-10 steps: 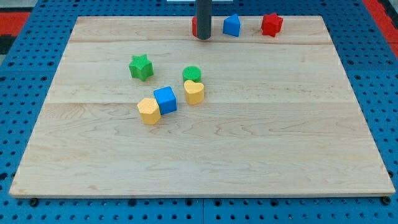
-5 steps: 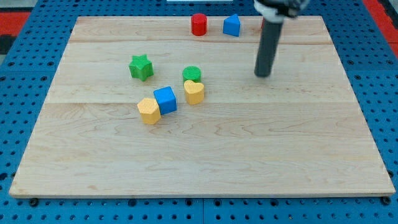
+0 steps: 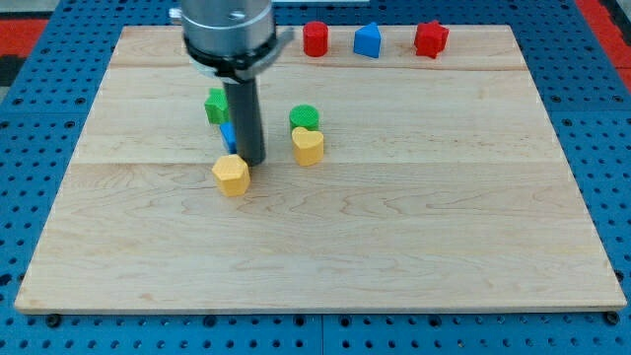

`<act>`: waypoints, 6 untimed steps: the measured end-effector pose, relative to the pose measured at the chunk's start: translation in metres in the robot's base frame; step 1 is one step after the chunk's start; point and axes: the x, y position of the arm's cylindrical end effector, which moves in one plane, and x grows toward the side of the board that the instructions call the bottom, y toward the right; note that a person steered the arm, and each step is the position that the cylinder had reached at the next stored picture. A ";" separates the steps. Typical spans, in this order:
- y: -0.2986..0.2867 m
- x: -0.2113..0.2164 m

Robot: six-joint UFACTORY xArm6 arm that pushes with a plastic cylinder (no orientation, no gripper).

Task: Move blue cube closer to the green star

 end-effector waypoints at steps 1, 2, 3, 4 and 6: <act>-0.041 -0.015; -0.064 -0.031; -0.064 -0.050; -0.063 -0.075; -0.118 -0.125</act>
